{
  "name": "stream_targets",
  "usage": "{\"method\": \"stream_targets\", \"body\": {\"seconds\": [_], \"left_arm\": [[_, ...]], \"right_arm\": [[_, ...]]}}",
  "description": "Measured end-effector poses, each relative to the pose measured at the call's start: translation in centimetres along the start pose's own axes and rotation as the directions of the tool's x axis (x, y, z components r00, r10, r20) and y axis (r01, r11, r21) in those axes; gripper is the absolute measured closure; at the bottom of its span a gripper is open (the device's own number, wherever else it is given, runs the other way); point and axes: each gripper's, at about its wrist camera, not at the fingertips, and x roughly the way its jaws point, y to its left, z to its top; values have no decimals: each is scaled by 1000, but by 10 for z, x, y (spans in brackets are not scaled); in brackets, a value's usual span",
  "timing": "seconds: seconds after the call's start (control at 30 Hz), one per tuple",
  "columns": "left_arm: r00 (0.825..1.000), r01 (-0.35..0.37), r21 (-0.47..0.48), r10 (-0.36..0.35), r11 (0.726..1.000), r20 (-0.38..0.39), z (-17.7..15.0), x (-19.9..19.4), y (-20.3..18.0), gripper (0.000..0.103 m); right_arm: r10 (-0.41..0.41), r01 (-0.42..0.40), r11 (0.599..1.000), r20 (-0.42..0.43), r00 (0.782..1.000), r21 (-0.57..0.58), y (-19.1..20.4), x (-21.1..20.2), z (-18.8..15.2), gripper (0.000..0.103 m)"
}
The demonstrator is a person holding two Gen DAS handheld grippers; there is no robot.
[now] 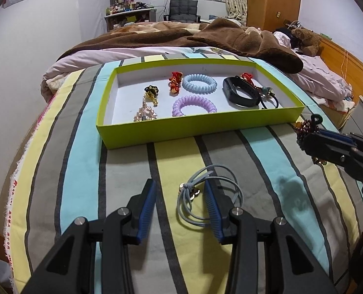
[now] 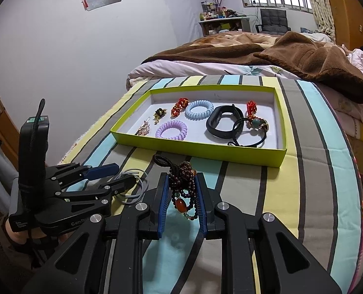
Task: Organize jewelry
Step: 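Grasp the grey elastic hair ties with the left tool while the right holds the bracelet, then carry the grey ties and beaded bracelet into the box and open both tools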
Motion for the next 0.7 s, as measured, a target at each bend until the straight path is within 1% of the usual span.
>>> {"method": "stream_targets", "body": {"seconds": [0.1,0.17,0.2,0.23,0.4,0.7], "left_arm": [[1000,-1,3,1,1000,2,0,0,0,62],[1000,3,9,-3,1000,3,0,-1,0,67],[1000,5,12,-5,1000,4,0,-1,-1,74],[1000,10,17,-10,1000,4,0,-2,-2,77],[1000,12,35,-12,999,4,1,-2,-6,85],[1000,7,29,-8,1000,29,1,-8,-6,85]], "right_arm": [[-3,3,1000,-2,1000,2,-1,1,-1,81],[-4,4,1000,0,1000,3,-2,0,-2,81],[-6,6,1000,1,1000,4,-2,1,-2,81],[-6,6,1000,1,1000,6,-3,1,-2,81],[-7,7,1000,2,1000,10,-3,1,-2,81],[-12,12,1000,6,1000,12,-3,0,-2,81]]}}
